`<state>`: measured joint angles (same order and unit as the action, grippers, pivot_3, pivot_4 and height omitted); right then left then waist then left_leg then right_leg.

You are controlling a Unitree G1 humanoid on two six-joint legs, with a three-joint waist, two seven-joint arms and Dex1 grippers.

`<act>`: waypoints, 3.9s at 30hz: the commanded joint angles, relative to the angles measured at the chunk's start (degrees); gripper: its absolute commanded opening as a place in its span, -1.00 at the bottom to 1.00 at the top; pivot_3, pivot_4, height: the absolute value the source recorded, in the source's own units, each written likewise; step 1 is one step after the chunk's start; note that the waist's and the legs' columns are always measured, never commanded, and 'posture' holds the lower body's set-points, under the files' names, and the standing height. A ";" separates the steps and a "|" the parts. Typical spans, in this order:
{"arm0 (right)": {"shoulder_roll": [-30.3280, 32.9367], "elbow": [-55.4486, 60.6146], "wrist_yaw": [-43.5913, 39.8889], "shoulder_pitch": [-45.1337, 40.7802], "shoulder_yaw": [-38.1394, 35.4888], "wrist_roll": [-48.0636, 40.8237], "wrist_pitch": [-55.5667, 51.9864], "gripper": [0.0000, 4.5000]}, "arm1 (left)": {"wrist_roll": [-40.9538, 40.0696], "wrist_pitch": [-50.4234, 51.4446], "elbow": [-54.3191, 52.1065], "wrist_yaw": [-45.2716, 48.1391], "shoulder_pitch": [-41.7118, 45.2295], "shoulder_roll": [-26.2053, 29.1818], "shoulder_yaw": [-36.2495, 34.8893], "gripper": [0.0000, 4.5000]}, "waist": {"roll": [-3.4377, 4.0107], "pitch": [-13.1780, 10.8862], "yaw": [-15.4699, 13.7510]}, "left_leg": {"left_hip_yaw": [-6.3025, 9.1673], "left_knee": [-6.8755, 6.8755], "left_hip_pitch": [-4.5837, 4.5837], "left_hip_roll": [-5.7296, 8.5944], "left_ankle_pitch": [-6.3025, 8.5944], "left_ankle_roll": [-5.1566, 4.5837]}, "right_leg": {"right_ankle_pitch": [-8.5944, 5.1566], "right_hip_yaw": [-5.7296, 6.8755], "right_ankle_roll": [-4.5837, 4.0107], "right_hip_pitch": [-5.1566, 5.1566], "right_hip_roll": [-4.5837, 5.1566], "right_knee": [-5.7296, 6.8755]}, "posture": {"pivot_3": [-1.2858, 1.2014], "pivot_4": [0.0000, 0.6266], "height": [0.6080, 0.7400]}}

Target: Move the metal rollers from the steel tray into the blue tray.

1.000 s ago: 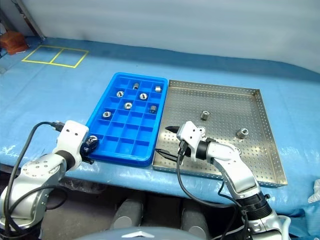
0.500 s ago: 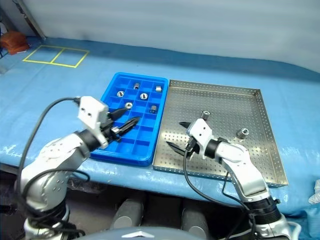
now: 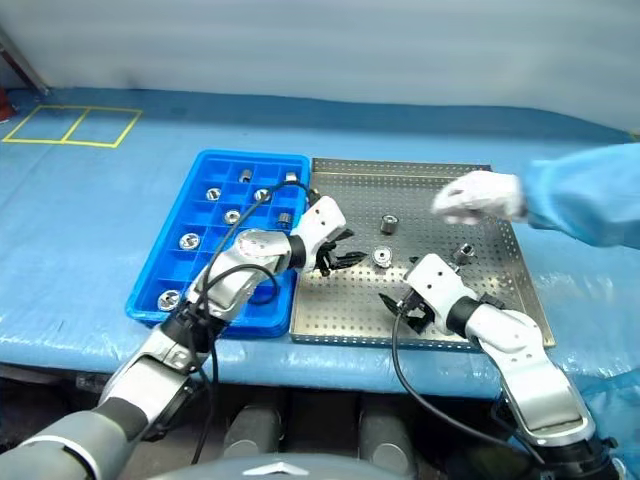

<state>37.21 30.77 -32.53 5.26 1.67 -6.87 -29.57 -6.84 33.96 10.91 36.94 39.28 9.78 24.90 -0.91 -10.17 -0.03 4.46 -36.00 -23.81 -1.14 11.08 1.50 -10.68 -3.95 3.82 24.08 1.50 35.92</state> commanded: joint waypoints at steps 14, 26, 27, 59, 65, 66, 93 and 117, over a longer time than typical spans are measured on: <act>-0.69 2.34 1.11 0.05 -0.68 0.16 -0.32 1.00 | 5.10 -6.54 9.40 1.39 2.39 -3.83 -1.02 0.23 | 0.00 0.00 1.73 | -0.01 -0.03 0.04 0.00 0.00 0.00 | 0.03 -0.02 0.05 -0.02 0.00 0.03 | 0.05 -0.52 1.00; -0.89 0.05 0.56 -1.85 0.76 0.95 0.75 1.00 | 4.60 -5.17 5.12 3.59 0.54 -1.90 -1.05 0.23 | 0.00 0.00 1.31 | 0.00 -0.04 0.05 0.00 0.00 0.00 | 0.04 -0.03 0.07 -0.04 0.00 0.05 | 0.07 -0.52 1.00; -0.85 0.20 0.45 -1.70 0.63 0.91 0.80 1.00 | 4.45 -5.20 4.67 4.05 0.39 -1.65 -1.05 0.23 | 0.00 0.00 1.30 | 0.00 -0.04 0.05 0.00 0.00 0.00 | 0.04 -0.03 0.07 -0.04 0.00 0.05 | 0.07 -0.52 1.00; 1.10 10.69 -3.14 11.51 -5.51 -4.29 -0.95 1.00 | 9.56 -14.68 14.54 14.01 2.25 -7.75 6.61 0.23 | 0.03 0.02 2.37 | -0.02 -0.14 0.15 0.00 0.01 -0.02 | 0.04 -0.05 0.07 -0.17 -0.01 0.04 | -0.01 -0.52 1.00; 1.07 10.24 -2.83 10.72 -4.66 -4.12 -0.87 1.00 | 9.61 -14.98 14.62 13.37 1.82 -8.16 6.16 -0.16 | 0.03 0.02 2.33 | -0.01 -0.16 0.15 0.00 0.02 -0.02 | 0.04 -0.05 0.07 -0.17 0.00 0.05 | 0.00 -0.52 1.00; 1.07 10.05 -2.82 10.56 -4.53 -4.06 -0.80 1.00 | 9.40 -14.92 14.38 13.97 1.71 -8.06 6.33 -0.17 | 0.04 0.02 2.31 | -0.01 -0.15 0.15 0.00 0.01 -0.02 | 0.04 -0.05 0.07 -0.17 -0.01 0.04 | 0.00 -0.52 1.00; -3.46 -3.13 -6.13 -3.85 3.60 -4.82 4.63 1.00 | 9.03 21.37 -42.12 -6.67 -18.42 10.97 -20.02 -0.17 | 0.04 0.02 0.50 | 0.04 -0.06 0.24 -0.04 0.01 -0.02 | 0.03 -0.01 0.05 -0.22 -0.04 0.08 | 0.18 -0.52 1.00; -3.72 -5.90 -6.93 -8.91 5.64 -3.80 6.05 1.00 | 12.85 25.84 -39.69 -22.14 -27.82 14.48 -18.98 0.57 | 0.01 0.00 -4.08 | 0.09 -0.02 0.22 -0.04 0.01 0.00 | 0.01 0.09 0.01 -0.21 0.00 0.04 | 0.22 -0.52 1.00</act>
<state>33.35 22.59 -39.71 -3.46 8.57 -10.48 -24.19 5.23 60.76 -28.80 15.55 10.82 24.10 5.11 -0.90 -10.17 -4.11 4.56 -36.02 -23.59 -1.18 11.08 1.50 -10.67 -3.86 3.83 23.87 1.50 35.96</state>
